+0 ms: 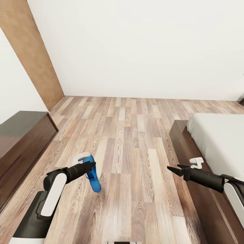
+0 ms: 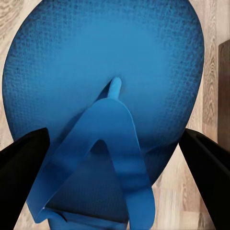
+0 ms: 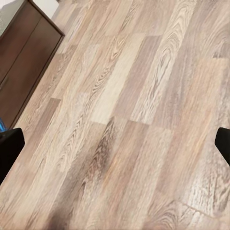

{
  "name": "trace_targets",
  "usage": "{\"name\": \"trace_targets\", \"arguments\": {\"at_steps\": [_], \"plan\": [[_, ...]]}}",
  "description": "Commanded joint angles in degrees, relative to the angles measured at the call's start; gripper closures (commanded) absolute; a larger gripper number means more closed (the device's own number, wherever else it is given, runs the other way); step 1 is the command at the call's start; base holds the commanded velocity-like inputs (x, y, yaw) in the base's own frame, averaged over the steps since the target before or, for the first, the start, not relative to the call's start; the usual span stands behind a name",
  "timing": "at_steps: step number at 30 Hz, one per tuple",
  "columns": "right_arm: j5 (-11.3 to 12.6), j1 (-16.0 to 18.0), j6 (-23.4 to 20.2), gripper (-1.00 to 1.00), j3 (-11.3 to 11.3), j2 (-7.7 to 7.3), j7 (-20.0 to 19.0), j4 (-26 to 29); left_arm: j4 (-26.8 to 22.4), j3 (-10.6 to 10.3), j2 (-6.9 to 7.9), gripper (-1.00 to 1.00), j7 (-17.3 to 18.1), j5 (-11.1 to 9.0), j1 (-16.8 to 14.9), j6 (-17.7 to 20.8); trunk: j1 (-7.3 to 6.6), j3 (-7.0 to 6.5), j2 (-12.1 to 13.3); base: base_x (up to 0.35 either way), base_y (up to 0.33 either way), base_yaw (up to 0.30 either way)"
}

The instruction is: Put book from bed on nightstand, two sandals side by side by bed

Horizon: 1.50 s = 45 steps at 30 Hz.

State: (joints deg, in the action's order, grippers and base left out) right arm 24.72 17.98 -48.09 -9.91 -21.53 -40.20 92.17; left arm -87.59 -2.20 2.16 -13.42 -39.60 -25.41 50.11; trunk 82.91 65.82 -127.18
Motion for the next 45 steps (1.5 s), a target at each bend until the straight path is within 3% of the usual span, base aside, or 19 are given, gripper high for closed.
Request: {"name": "trace_targets", "arguments": {"at_steps": [1, 18, 32, 45], "plan": [[0.06, 0.03, -0.32, -1.0, -0.1, 0.0, -0.15, 0.02, -0.05, -0.09, 0.04, 1.0, -0.55, -0.6, -0.04, 0.14, -0.02, -0.05, -0.02, -0.133, 0.08, 0.0], [0.06, 0.03, -0.33, -1.0, 0.04, 0.0, -0.02, 0.02, -0.04, -0.08, 0.09, 1.0, -0.47, -0.8, -0.08, 0.33, -0.02, -1.57, -0.02, -0.227, 0.156, 0.009], [0.06, 0.03, -0.78, -1.0, -0.31, 0.0, 0.1, 0.02, -0.04, -0.01, 0.19, 1.0, -0.47, -0.76, -0.1, 0.49, -0.02, -1.97, -0.02, -0.264, 0.188, 0.021], [0.12, 0.06, -1.01, -1.0, -0.56, -0.06, 0.04, -0.03, -0.34, -0.09, 0.05, 1.0, -0.49, -0.94, 0.14, 0.33, -0.02, -1.99, -0.02, -0.202, 0.161, -0.199]]}}
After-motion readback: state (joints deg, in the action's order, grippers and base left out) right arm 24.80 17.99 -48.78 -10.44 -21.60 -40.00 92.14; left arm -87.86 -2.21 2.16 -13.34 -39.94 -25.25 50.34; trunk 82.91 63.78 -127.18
